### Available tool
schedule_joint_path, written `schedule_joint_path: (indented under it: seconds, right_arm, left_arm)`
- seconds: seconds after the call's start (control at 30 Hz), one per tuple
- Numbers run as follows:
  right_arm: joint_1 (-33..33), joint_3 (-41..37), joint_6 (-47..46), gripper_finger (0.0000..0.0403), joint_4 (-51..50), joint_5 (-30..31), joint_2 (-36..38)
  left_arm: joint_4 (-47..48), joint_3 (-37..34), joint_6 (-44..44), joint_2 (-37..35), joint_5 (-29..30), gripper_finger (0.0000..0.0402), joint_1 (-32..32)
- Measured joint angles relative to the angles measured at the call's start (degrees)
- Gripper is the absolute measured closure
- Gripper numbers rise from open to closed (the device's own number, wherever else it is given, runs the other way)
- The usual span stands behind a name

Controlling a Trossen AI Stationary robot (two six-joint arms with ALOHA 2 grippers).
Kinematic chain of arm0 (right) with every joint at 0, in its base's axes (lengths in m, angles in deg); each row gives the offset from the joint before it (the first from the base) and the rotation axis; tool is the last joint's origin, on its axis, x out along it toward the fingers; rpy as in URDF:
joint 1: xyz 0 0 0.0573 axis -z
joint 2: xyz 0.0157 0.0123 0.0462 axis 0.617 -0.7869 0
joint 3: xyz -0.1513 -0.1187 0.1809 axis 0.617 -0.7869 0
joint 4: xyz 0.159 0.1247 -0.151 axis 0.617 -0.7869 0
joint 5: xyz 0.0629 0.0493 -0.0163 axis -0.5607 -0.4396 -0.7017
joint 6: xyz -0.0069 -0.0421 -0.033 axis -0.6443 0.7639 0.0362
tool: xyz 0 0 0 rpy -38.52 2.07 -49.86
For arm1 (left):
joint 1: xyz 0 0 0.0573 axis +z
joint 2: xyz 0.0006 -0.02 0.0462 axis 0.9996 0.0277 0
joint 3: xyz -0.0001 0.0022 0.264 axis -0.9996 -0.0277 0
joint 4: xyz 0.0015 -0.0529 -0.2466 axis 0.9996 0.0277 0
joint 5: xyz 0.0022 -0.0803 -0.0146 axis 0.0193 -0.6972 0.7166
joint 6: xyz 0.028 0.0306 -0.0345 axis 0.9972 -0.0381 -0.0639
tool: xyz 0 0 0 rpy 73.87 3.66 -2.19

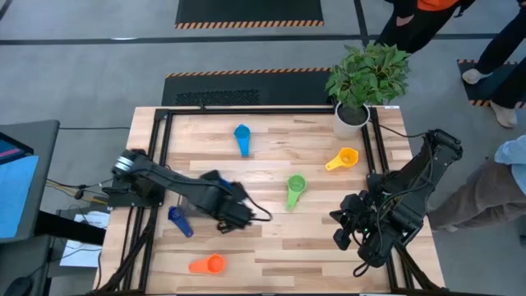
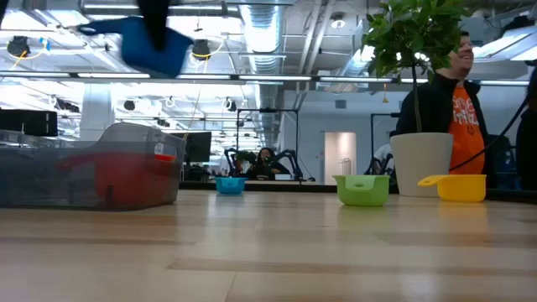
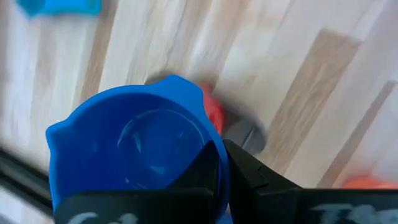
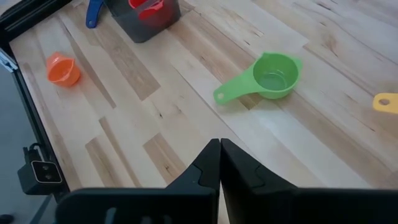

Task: Nest measuring cups in basket
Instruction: Stack the blue measuring cup on top of the red measuring cup in the black bin

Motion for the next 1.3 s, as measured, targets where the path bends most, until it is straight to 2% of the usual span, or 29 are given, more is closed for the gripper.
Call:
schedule_joint_path:
  seconds: [0.2,0.33,0.43,0.83,1.3]
  right_arm:
    - [0.0,0.0,0.0,0.0374,0.0,0.0,0.0]
    - [0.7,0.0,0.0,0.038,0.0,0.0,0.0]
    - [1.7,0.0,0.0,0.0382,0.0,0.0,0.0]
    - [3.8,0.0,0.1,0.0366,-0.2,-0.2,0.0]
    - [3.8,0.0,0.1,0.0378,-0.6,-0.3,0.0]
  left_arm:
    - [-1.9,-16.5,-12.8,-12.0,1.1,0.0401,-3.0]
    - [-14.9,-28.3,-14.8,-18.6,0.9,0.0401,-4.3]
    - [-23.2,-33.3,-13.5,-20.3,0.0,0.0401,-3.9]
    - [-31.8,-34.4,-2.2,-16.7,-0.6,0.0401,2.3]
    - [-34.0,-34.4,-0.3,-13.1,-2.9,0.0401,3.1]
